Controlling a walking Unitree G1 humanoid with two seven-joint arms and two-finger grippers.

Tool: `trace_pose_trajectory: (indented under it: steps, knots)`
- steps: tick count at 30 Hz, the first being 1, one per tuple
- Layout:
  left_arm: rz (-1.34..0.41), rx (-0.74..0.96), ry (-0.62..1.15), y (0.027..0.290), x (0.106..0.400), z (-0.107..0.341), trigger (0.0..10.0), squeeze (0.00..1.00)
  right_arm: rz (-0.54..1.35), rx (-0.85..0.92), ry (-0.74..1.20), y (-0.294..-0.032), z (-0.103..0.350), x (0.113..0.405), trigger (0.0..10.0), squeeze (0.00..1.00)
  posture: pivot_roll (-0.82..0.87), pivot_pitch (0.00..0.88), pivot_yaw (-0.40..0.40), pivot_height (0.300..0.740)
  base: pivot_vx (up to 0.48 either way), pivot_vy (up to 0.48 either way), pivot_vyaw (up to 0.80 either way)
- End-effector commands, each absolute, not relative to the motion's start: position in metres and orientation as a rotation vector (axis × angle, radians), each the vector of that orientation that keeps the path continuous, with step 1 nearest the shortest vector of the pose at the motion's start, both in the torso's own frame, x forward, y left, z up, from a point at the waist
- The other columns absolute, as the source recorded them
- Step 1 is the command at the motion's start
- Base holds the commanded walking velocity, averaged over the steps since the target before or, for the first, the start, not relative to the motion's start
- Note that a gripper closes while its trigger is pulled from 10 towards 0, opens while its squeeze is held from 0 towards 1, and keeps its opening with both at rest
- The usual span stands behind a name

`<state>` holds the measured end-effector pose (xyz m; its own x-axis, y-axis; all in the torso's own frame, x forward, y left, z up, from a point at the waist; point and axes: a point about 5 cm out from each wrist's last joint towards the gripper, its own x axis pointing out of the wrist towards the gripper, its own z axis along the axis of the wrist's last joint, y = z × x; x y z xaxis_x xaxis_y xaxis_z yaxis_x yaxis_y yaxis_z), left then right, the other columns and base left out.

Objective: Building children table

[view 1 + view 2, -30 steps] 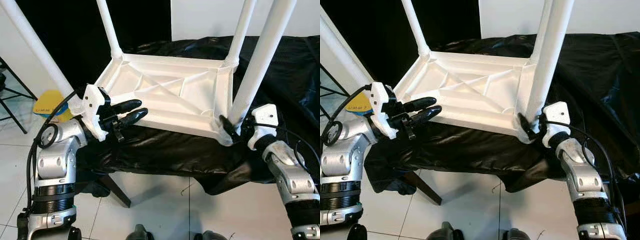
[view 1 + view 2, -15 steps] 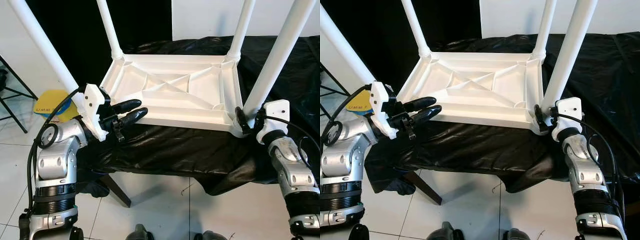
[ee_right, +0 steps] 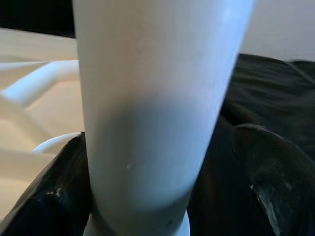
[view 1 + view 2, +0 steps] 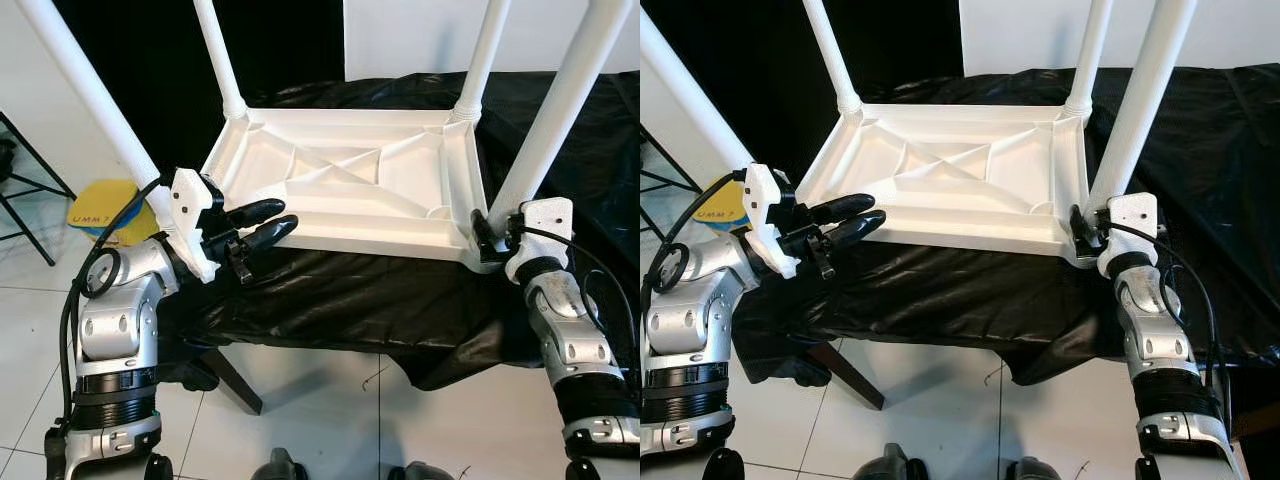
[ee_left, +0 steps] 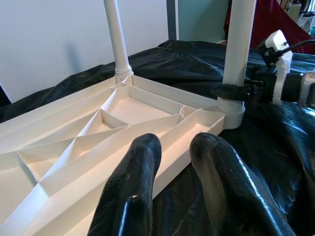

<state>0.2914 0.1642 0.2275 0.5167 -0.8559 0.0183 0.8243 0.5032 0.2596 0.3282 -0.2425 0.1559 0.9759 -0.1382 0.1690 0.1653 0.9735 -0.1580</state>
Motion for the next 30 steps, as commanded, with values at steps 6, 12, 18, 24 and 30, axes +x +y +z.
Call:
trace_pose_trajectory:
  steps: [6,12,18,24,30]
  knots:
    - [-0.744,0.202,-0.167,0.173,0.299,0.23,10.0,0.0,-0.378,-0.101,-0.146,-0.267,0.149,0.324,10.0,0.0,-0.04,0.074,0.058,0.74,0.0,0.0,0.0]
    - [-0.774,0.196,-0.152,0.171,0.295,0.226,10.0,0.0,-0.526,-0.102,-0.153,-0.288,0.151,0.32,10.0,0.0,-0.03,0.072,0.054,0.74,0.0,0.0,0.0]
    - [-0.813,0.203,-0.139,0.169,0.293,0.222,10.0,0.0,-0.593,-0.121,-0.16,-0.303,0.153,0.316,10.0,0.0,-0.04,0.071,0.051,0.74,0.0,0.0,0.0]
    - [-0.855,0.247,-0.121,0.17,0.295,0.22,10.0,0.0,-0.658,-0.137,-0.168,-0.316,0.154,0.31,10.0,0.0,-0.04,0.07,0.052,0.74,0.0,0.0,0.0]
    - [-0.86,0.274,-0.109,0.177,0.299,0.222,10.0,0.0,-0.622,-0.133,-0.193,-0.315,0.155,0.309,10.0,0.0,-0.06,0.065,0.061,0.74,0.0,0.0,0.0]
